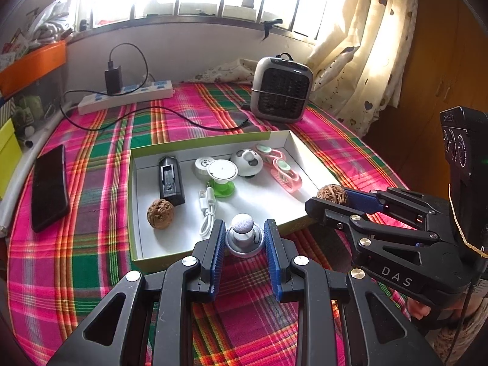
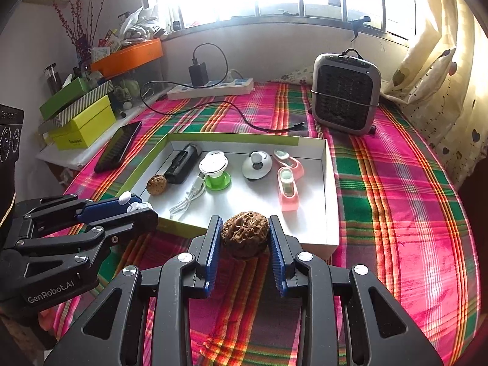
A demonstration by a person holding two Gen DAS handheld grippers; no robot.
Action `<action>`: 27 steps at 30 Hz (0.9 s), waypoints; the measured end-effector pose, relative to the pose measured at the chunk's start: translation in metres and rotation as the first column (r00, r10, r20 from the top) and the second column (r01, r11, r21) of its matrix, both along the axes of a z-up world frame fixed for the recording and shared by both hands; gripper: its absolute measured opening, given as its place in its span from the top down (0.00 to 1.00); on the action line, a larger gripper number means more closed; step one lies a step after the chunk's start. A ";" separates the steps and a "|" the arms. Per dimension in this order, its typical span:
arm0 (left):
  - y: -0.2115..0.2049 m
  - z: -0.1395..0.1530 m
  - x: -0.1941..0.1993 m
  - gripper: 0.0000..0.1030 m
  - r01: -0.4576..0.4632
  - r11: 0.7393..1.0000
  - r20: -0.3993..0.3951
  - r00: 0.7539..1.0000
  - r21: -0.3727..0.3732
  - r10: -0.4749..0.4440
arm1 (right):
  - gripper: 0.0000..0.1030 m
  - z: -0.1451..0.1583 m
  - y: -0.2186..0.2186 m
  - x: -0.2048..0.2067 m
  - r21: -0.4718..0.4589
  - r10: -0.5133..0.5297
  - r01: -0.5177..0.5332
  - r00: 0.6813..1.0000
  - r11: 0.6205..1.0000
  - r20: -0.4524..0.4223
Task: Organize objects
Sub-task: 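Carry the white stand with the left tool while the right tool carries the walnut into the box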
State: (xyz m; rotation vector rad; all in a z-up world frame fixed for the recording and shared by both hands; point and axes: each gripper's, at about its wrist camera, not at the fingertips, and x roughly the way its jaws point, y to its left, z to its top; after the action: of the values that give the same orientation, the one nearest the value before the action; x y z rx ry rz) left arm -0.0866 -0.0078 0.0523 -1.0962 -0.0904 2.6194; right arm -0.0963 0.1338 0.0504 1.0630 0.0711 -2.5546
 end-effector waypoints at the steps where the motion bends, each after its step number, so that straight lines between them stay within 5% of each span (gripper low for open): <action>1: 0.000 -0.001 -0.003 0.77 0.001 1.000 0.002 1.000 -0.001 -0.001 | 0.70 0.000 0.000 -0.003 0.002 0.001 -0.001 1.000 1.000 0.002; 27: 0.009 -0.030 -0.054 0.77 -0.008 1.000 0.091 0.996 -0.009 0.009 | 0.70 -0.021 -0.005 -0.072 -0.009 0.089 -0.088 0.992 0.996 0.084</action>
State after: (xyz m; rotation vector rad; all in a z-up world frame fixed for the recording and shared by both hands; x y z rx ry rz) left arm -0.1404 0.0015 0.0227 -1.2203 -0.1037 2.5789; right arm -0.1681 0.1286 0.0296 1.1386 0.0879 -2.4269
